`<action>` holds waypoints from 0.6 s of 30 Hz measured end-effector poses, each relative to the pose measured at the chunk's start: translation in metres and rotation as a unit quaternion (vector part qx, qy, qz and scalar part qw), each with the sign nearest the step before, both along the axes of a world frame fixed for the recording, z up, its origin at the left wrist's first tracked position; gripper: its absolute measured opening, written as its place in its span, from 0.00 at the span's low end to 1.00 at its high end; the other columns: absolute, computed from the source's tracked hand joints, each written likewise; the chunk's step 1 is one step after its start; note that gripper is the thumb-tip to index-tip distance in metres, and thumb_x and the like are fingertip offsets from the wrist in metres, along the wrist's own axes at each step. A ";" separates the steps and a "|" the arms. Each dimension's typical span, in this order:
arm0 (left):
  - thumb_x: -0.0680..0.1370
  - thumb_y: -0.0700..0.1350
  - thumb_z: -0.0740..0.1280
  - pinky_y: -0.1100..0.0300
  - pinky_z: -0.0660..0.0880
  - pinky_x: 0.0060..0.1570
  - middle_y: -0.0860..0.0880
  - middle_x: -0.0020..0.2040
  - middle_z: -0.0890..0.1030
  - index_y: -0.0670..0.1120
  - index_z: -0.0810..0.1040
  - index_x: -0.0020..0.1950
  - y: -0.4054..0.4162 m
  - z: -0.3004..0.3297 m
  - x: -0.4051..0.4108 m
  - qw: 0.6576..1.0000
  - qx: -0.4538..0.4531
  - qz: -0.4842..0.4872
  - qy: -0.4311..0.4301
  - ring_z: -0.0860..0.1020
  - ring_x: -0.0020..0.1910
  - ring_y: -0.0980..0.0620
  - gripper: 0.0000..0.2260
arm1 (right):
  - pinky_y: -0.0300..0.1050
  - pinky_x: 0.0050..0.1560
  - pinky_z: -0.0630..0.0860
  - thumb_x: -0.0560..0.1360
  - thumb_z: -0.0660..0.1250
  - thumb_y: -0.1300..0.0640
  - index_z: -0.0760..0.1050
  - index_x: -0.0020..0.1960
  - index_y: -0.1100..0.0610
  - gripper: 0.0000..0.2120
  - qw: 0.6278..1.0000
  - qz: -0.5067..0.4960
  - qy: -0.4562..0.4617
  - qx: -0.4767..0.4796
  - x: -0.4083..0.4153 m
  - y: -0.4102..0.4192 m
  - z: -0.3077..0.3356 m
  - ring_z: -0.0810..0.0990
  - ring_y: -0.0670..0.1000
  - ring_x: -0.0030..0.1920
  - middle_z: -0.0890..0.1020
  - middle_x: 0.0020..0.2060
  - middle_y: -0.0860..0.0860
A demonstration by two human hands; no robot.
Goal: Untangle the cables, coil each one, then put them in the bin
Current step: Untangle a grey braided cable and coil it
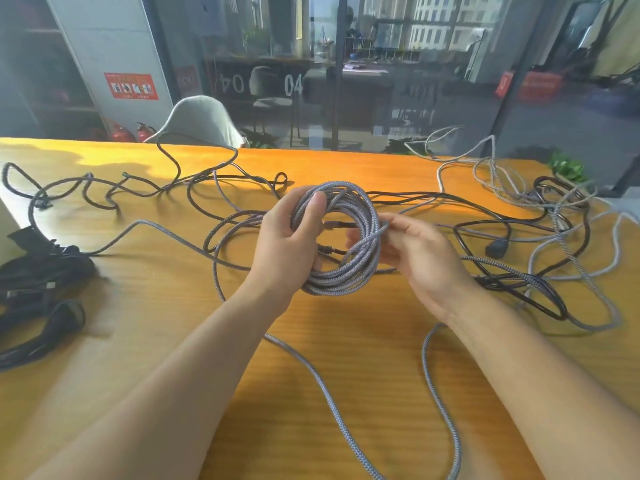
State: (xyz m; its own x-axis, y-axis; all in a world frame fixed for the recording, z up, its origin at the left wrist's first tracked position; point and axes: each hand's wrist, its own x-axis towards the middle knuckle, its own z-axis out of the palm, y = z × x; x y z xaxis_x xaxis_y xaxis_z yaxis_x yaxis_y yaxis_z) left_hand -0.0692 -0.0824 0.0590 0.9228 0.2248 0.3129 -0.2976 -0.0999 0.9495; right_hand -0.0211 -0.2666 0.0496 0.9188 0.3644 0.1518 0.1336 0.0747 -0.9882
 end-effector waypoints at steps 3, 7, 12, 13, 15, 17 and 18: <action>0.87 0.52 0.62 0.48 0.73 0.30 0.56 0.33 0.74 0.53 0.80 0.57 -0.003 0.001 -0.001 0.999 0.039 0.022 -0.012 0.70 0.26 0.50 0.08 | 0.61 0.68 0.76 0.86 0.53 0.52 0.77 0.66 0.66 0.22 0.991 0.044 0.110 0.066 0.001 -0.003 0.004 0.84 0.64 0.61 0.85 0.57 0.64; 0.86 0.52 0.62 0.55 0.72 0.26 0.54 0.32 0.75 0.57 0.79 0.55 -0.005 0.001 -0.003 0.994 0.097 0.050 -0.030 0.73 0.27 0.47 0.07 | 0.55 0.62 0.80 0.85 0.58 0.44 0.80 0.65 0.62 0.24 0.987 0.069 0.145 0.016 -0.001 -0.003 0.004 0.84 0.59 0.57 0.85 0.57 0.62; 0.86 0.53 0.62 0.52 0.74 0.29 0.56 0.32 0.76 0.58 0.79 0.55 -0.002 0.000 -0.002 0.989 0.132 0.066 -0.030 0.74 0.27 0.49 0.07 | 0.51 0.56 0.84 0.85 0.62 0.56 0.79 0.66 0.68 0.17 0.984 0.065 0.164 0.030 -0.002 -0.001 0.004 0.85 0.63 0.58 0.85 0.58 0.63; 0.86 0.53 0.61 0.51 0.75 0.29 0.57 0.32 0.76 0.58 0.79 0.55 -0.002 0.000 -0.002 0.988 0.137 0.068 -0.029 0.74 0.28 0.50 0.07 | 0.53 0.58 0.84 0.86 0.61 0.57 0.77 0.68 0.67 0.17 0.982 0.073 0.170 0.038 -0.003 -0.001 0.005 0.84 0.64 0.60 0.84 0.59 0.64; 0.87 0.53 0.61 0.48 0.76 0.29 0.57 0.32 0.75 0.56 0.79 0.56 -0.002 -0.002 -0.001 0.988 0.136 0.063 -0.027 0.73 0.27 0.50 0.08 | 0.56 0.61 0.82 0.87 0.58 0.58 0.74 0.71 0.67 0.18 0.975 0.091 0.190 0.070 -0.004 0.000 0.007 0.84 0.64 0.61 0.84 0.61 0.64; 0.87 0.54 0.61 0.49 0.75 0.26 0.55 0.32 0.73 0.55 0.79 0.56 -0.004 -0.003 0.000 0.991 0.123 0.054 -0.019 0.72 0.27 0.50 0.08 | 0.56 0.62 0.81 0.88 0.56 0.55 0.74 0.72 0.65 0.19 0.966 0.106 0.209 0.109 -0.007 0.002 0.008 0.86 0.61 0.58 0.85 0.59 0.62; 0.86 0.54 0.61 0.52 0.74 0.26 0.53 0.32 0.73 0.54 0.79 0.56 -0.005 -0.004 0.001 0.992 0.113 0.050 -0.015 0.71 0.28 0.51 0.09 | 0.55 0.60 0.81 0.87 0.56 0.52 0.74 0.71 0.64 0.21 0.961 0.116 0.219 0.125 -0.009 0.004 0.009 0.86 0.59 0.54 0.86 0.55 0.61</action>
